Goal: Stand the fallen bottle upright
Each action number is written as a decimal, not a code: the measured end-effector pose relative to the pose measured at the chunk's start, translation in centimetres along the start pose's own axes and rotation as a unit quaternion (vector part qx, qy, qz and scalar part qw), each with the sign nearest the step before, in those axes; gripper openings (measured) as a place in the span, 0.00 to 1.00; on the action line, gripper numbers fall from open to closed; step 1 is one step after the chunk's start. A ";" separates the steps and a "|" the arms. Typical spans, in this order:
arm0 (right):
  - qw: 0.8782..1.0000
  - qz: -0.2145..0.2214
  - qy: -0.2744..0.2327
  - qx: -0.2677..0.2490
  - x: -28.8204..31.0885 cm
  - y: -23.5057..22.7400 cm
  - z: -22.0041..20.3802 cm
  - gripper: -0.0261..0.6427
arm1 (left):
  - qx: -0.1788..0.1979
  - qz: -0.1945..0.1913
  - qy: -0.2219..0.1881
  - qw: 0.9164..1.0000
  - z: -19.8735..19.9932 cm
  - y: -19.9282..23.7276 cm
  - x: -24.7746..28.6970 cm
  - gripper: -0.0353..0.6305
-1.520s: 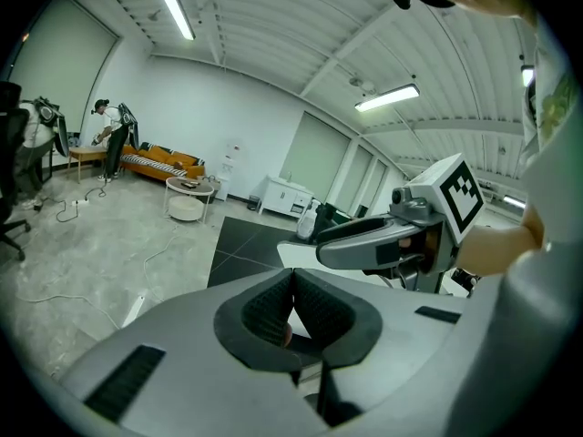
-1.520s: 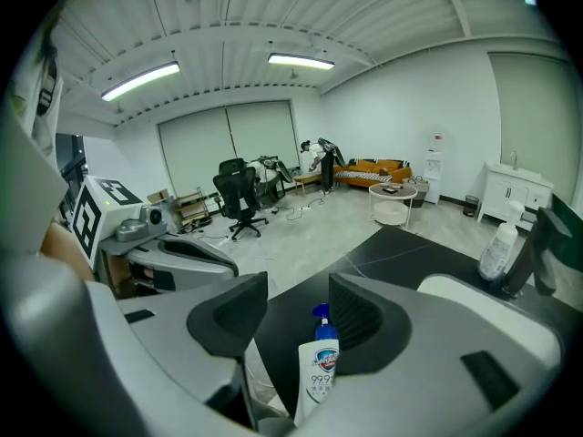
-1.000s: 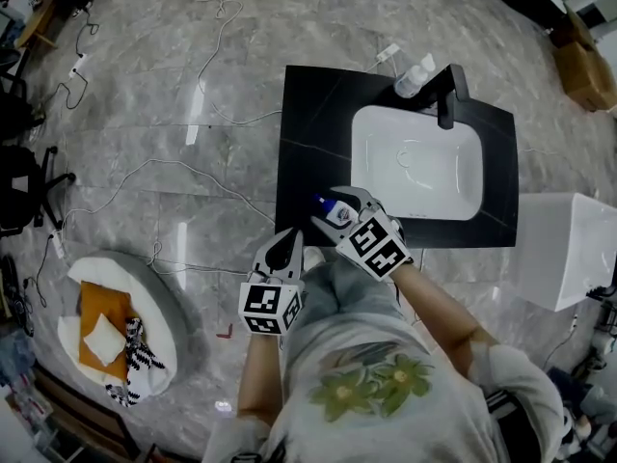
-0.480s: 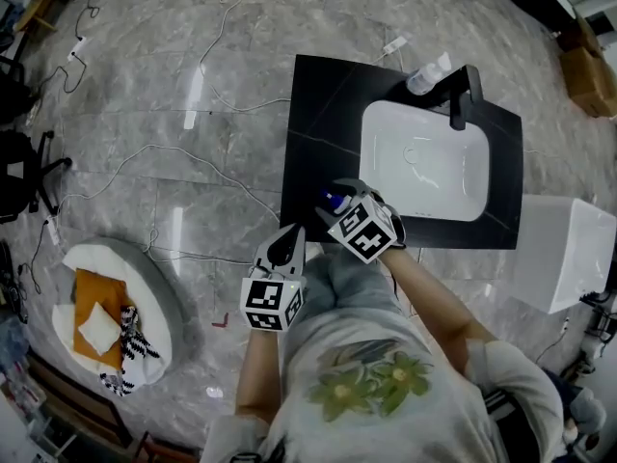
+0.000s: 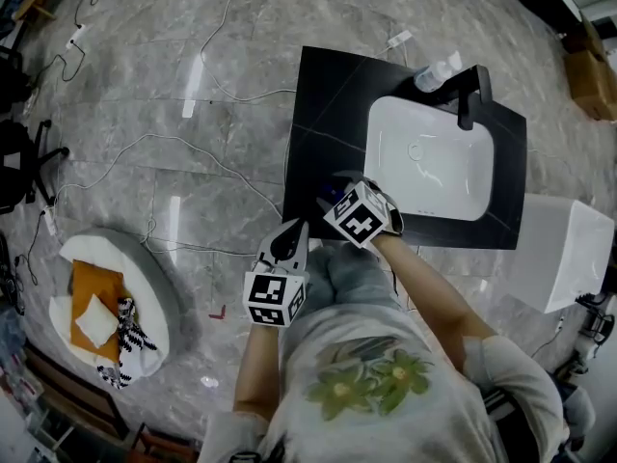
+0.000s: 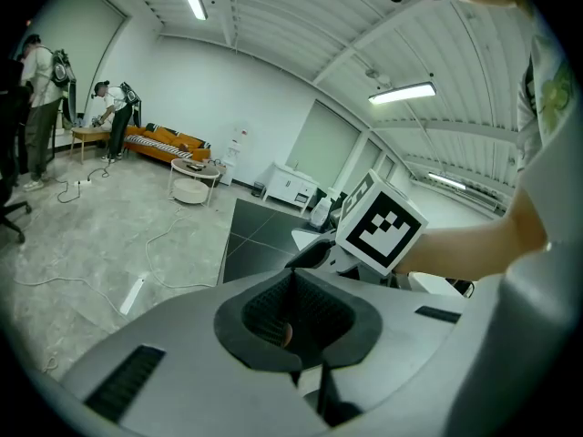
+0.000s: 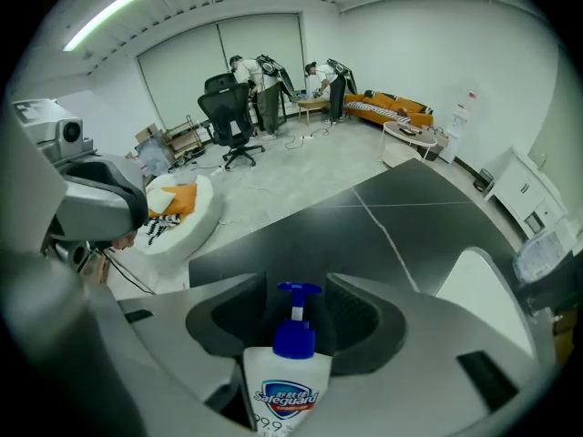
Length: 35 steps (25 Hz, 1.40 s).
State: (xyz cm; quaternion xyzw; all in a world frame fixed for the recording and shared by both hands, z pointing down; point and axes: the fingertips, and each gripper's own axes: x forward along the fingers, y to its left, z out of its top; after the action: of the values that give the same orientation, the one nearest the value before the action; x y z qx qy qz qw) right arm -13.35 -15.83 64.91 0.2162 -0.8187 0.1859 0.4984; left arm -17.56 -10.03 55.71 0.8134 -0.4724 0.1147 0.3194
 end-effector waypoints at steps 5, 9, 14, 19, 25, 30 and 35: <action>1.000 0.000 0.022 -0.005 1.0 -0.2 -0.7 0.34 | 0.001 -0.005 0.003 1.000 0.0 -0.2 0.3 0.08; 0.999 -0.007 0.029 -0.011 1.7 -0.3 -1.0 0.34 | -0.004 -0.005 0.003 1.000 -0.2 0.0 0.4 0.08; 0.999 -0.015 0.029 -0.022 1.8 -0.5 -1.0 0.32 | -0.005 -0.004 0.004 1.000 -0.4 0.1 0.4 0.08; 1.000 -0.007 0.008 -0.026 1.3 -0.2 -0.9 0.30 | -0.007 -0.002 0.002 1.000 -0.4 -0.1 0.2 0.08; 0.999 -0.006 -0.030 -0.028 0.1 -0.3 -0.4 0.30 | -0.005 0.005 0.005 1.000 -0.8 -0.5 0.6 0.08; 0.996 -0.009 -0.079 -0.037 -2.8 -0.1 0.4 0.29 | -0.007 0.011 0.005 1.000 -1.2 -1.8 0.6 0.08; 0.992 -0.009 -0.120 -0.044 -5.3 0.1 0.8 0.29 | -0.002 0.015 0.004 1.000 -1.5 -3.5 0.4 0.08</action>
State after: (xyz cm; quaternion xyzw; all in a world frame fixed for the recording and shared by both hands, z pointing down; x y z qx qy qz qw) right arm -11.80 -15.24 59.80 0.2222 -0.8781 0.1179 0.4071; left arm -14.21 -8.09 55.59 0.8054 -0.4834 0.1218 0.3206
